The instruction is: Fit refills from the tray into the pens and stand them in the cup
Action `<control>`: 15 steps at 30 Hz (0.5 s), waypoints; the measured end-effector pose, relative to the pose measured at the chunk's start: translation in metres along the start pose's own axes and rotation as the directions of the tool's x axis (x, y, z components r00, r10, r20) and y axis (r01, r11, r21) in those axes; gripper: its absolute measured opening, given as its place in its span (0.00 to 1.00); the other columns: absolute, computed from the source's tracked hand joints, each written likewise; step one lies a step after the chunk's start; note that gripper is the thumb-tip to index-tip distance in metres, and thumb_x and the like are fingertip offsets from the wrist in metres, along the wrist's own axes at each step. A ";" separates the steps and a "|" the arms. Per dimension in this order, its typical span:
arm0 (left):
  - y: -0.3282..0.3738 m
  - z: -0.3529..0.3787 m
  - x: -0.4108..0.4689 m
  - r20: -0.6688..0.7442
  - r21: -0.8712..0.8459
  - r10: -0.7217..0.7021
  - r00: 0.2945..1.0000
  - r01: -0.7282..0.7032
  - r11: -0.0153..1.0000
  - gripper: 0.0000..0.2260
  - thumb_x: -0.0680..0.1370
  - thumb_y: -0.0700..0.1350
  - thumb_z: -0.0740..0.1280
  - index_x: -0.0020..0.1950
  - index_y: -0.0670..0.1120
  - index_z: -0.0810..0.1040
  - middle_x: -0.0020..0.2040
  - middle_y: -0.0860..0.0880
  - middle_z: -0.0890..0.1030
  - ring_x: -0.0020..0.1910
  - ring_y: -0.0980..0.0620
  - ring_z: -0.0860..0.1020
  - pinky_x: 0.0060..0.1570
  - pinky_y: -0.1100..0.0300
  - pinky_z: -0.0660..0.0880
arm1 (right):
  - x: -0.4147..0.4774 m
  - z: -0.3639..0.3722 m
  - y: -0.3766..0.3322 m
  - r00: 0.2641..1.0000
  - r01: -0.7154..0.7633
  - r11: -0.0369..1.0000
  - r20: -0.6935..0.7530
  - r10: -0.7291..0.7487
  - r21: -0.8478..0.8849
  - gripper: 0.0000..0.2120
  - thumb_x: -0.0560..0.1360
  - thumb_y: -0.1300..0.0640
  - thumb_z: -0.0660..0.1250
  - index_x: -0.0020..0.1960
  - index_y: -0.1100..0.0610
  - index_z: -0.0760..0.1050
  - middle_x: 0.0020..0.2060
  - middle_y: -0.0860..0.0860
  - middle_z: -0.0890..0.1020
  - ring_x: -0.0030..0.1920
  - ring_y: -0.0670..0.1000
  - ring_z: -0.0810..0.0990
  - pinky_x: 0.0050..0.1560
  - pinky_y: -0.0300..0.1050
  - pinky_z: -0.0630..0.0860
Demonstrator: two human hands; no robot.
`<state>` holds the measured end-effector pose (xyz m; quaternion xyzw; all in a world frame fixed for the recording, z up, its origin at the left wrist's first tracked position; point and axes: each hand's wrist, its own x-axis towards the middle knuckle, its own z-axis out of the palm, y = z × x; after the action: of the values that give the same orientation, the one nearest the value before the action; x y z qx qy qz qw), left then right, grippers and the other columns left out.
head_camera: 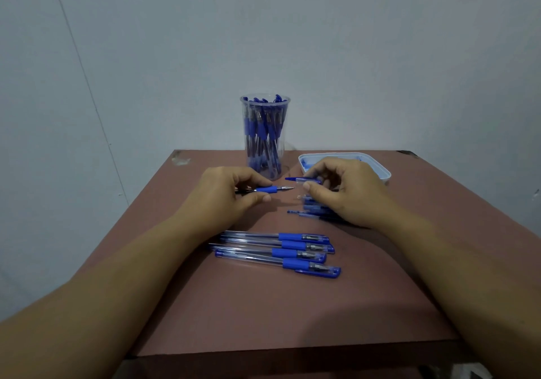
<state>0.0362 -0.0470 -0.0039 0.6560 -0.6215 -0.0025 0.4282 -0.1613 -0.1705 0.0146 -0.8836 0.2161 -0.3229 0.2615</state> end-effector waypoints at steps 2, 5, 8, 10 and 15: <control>0.001 -0.001 -0.001 0.001 -0.005 -0.007 1.000 0.007 1.000 0.08 0.72 0.46 0.76 0.50 0.53 0.85 0.39 0.61 0.82 0.40 0.64 0.78 0.41 0.75 0.69 | -0.001 -0.001 0.000 0.999 -0.016 1.000 0.031 0.017 -0.025 0.12 0.74 0.57 0.72 0.41 0.41 0.76 0.31 0.44 0.77 0.31 0.40 0.73 0.35 0.30 0.70; 0.004 0.001 -0.002 0.004 -0.010 0.022 1.000 -0.022 1.000 0.08 0.71 0.44 0.77 0.49 0.52 0.86 0.37 0.61 0.81 0.37 0.65 0.77 0.40 0.75 0.68 | -0.003 0.004 -0.003 0.995 0.003 1.000 0.097 -0.002 -0.009 0.08 0.75 0.55 0.72 0.44 0.42 0.78 0.33 0.44 0.79 0.34 0.40 0.75 0.37 0.31 0.73; 0.003 0.002 -0.001 -0.010 0.034 0.083 0.996 -0.083 0.996 0.09 0.71 0.45 0.77 0.50 0.52 0.86 0.40 0.61 0.82 0.39 0.62 0.79 0.41 0.73 0.71 | -0.003 0.010 -0.006 0.995 0.012 1.000 0.099 -0.014 0.020 0.04 0.75 0.54 0.72 0.46 0.45 0.80 0.34 0.45 0.80 0.34 0.40 0.75 0.37 0.31 0.72; 0.001 0.003 -0.001 -0.024 0.087 0.126 0.992 -0.124 0.988 0.09 0.71 0.45 0.77 0.51 0.52 0.86 0.41 0.61 0.82 0.40 0.59 0.80 0.41 0.71 0.73 | -0.002 0.012 -0.006 0.997 0.012 0.998 0.081 -0.016 0.055 0.03 0.74 0.54 0.72 0.46 0.47 0.81 0.34 0.44 0.80 0.34 0.40 0.74 0.37 0.32 0.72; 0.004 0.004 -0.002 -0.068 0.122 0.171 0.983 -0.162 0.979 0.09 0.72 0.44 0.77 0.51 0.51 0.86 0.42 0.59 0.82 0.40 0.59 0.80 0.41 0.69 0.74 | -0.004 0.016 -0.007 0.998 -0.026 0.985 0.060 0.016 0.172 0.02 0.73 0.53 0.73 0.45 0.48 0.80 0.36 0.48 0.82 0.36 0.45 0.78 0.39 0.40 0.76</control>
<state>0.0302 -0.0475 -0.0051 0.6251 -0.6560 0.0953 0.4121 -0.1515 -0.1581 0.0070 -0.8643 0.1888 -0.3116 0.3466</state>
